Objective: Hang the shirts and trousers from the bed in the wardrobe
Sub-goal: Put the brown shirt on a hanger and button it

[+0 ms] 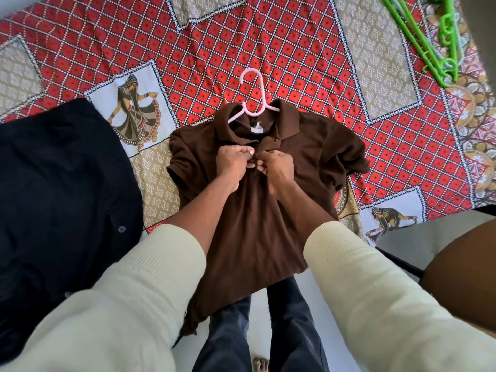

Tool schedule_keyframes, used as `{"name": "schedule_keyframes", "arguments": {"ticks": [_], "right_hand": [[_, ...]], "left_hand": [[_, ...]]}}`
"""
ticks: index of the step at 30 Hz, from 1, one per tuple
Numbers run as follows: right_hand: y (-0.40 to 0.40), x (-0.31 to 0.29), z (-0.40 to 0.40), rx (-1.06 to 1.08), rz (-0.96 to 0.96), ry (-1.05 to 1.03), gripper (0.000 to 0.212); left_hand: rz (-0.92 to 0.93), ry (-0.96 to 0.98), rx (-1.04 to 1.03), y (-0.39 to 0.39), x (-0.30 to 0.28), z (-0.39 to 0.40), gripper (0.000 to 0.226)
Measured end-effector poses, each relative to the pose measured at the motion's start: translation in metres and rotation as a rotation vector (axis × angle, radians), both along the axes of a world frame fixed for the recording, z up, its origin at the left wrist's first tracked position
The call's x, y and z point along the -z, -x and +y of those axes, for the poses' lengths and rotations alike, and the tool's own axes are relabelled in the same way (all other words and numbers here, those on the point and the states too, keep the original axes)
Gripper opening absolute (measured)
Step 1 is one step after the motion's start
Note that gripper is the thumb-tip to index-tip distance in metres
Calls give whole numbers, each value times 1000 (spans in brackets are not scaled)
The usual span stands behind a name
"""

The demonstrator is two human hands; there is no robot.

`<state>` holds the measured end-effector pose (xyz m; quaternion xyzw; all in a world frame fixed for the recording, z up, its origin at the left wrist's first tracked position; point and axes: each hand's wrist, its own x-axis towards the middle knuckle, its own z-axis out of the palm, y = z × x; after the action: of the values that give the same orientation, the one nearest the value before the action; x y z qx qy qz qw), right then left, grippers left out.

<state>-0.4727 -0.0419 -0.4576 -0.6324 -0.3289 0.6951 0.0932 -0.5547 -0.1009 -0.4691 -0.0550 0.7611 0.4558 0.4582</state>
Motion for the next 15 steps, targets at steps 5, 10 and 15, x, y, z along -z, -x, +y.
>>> {"name": "schedule_keyframes", "arguments": {"ticks": [5,10,15], "right_hand": [[-2,6,0,-168,-136,-198,13],[-5,0,-2,-317,-169,-373,15],[-6,6,4,-373,-144,-317,14]], "left_hand": [[-71,-78,83,0,-9,1,10],[-90,-58,19,1,-11,3,9],[-11,11,109,4,-1,0,14]]}}
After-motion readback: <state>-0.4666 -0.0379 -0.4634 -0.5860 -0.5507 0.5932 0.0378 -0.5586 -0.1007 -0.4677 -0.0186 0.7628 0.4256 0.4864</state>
